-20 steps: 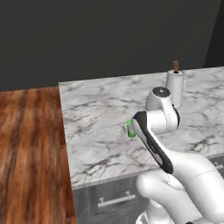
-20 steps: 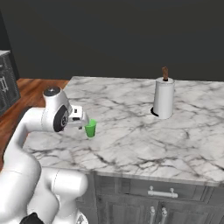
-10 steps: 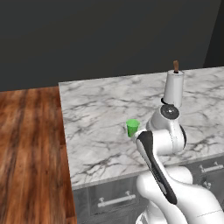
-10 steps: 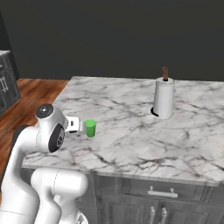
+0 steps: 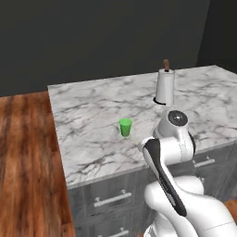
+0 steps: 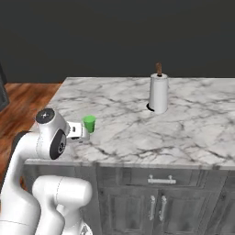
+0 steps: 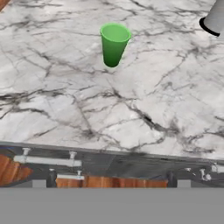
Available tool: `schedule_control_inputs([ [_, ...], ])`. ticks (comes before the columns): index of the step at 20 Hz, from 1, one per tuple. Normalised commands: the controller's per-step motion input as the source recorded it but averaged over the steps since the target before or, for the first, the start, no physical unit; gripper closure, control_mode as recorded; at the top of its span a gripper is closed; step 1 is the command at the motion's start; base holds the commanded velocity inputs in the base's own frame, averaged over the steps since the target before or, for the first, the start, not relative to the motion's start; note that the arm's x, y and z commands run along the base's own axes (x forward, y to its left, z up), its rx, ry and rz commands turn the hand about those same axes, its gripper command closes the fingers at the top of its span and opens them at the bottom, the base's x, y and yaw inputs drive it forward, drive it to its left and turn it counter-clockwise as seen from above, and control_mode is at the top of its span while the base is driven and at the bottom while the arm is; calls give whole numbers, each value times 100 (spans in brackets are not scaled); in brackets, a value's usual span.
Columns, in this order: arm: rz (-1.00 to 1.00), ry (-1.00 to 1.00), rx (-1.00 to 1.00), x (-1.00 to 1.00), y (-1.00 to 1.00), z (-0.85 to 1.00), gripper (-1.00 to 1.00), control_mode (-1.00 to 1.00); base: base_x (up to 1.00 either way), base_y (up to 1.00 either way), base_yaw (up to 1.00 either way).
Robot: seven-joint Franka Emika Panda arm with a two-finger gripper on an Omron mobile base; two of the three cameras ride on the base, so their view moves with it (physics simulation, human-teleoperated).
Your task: Place the pitcher and cup on the dining counter for serving.
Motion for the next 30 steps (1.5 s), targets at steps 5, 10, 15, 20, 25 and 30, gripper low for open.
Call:
schedule_control_inputs([
  [5, 0, 0, 0, 0, 0, 0, -100, 100, -100, 0, -43],
  [10, 0, 0, 0, 0, 0, 0, -100, 100, -67, -1, -62],
  [15, 0, 0, 0, 0, 0, 0, -100, 100, -12, -6, -81],
  [20, 0, 0, 0, 0, 0, 0, -100, 100, 0, 0, -93],
  [25, 0, 0, 0, 0, 0, 0, -100, 100, 0, 0, -94],
  [30, 0, 0, 0, 0, 0, 0, -100, 100, -2, 0, -95],
])
